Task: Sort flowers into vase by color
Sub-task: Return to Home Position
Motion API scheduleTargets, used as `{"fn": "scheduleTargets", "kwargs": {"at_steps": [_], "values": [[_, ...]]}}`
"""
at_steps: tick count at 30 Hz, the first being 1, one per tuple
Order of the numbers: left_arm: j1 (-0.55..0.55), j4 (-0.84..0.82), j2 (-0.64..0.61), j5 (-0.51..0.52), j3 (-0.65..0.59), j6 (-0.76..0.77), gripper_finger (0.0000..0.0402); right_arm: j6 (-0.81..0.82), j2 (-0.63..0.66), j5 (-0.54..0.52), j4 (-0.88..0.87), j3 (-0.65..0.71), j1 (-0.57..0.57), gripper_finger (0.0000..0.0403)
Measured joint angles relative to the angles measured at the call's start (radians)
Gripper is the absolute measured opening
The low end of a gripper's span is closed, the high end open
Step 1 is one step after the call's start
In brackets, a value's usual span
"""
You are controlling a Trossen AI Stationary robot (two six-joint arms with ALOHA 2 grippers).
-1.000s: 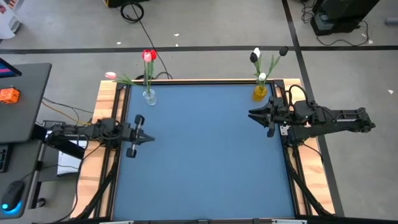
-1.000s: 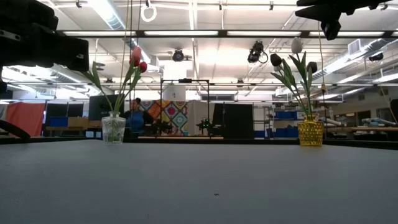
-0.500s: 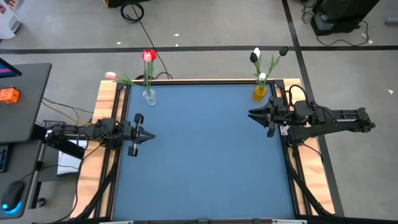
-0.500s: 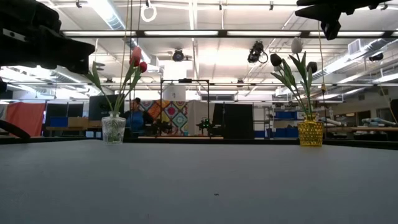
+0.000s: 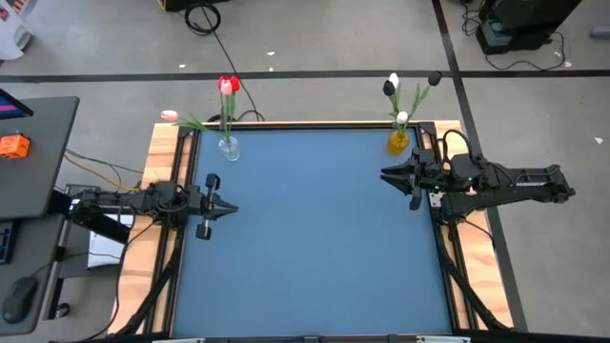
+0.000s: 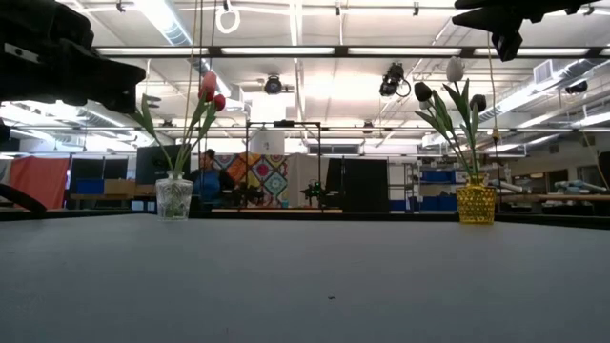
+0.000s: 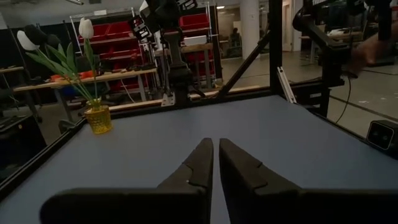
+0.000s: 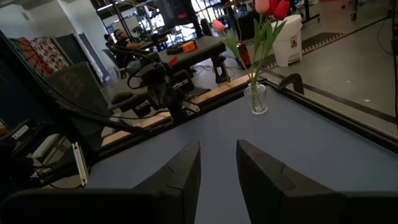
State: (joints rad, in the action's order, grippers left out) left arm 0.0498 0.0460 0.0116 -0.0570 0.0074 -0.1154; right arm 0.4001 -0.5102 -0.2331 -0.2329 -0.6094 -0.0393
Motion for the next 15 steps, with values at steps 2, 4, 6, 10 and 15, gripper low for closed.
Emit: {"fn": "scheduleTargets", "kwargs": {"at_steps": [2, 4, 6, 10, 15], "values": [[0.000, 0.000, 0.000, 0.000, 0.000, 0.000, 0.0034, 0.000, 0.000, 0.000, 0.000, 0.000, 0.000, 0.0113], [0.000, 0.000, 0.000, 0.000, 0.000, 0.000, 0.0034, 0.000, 0.009, 0.000, -0.001, 0.000, 0.000, 0.0113], [0.000, 0.000, 0.000, 0.000, 0.000, 0.000, 0.0034, 0.000, 0.025, 0.000, -0.009, 0.000, 0.000, 0.0113], [0.000, 0.001, 0.000, 0.000, 0.000, 0.000, 0.0034, -0.021, 0.090, -0.006, 0.003, 0.048, -0.012, 0.0113], [0.000, 0.001, 0.000, 0.000, 0.000, 0.000, 0.0034, -0.065, 0.223, -0.078, 0.124, 0.195, -0.014, 0.0113]]}}
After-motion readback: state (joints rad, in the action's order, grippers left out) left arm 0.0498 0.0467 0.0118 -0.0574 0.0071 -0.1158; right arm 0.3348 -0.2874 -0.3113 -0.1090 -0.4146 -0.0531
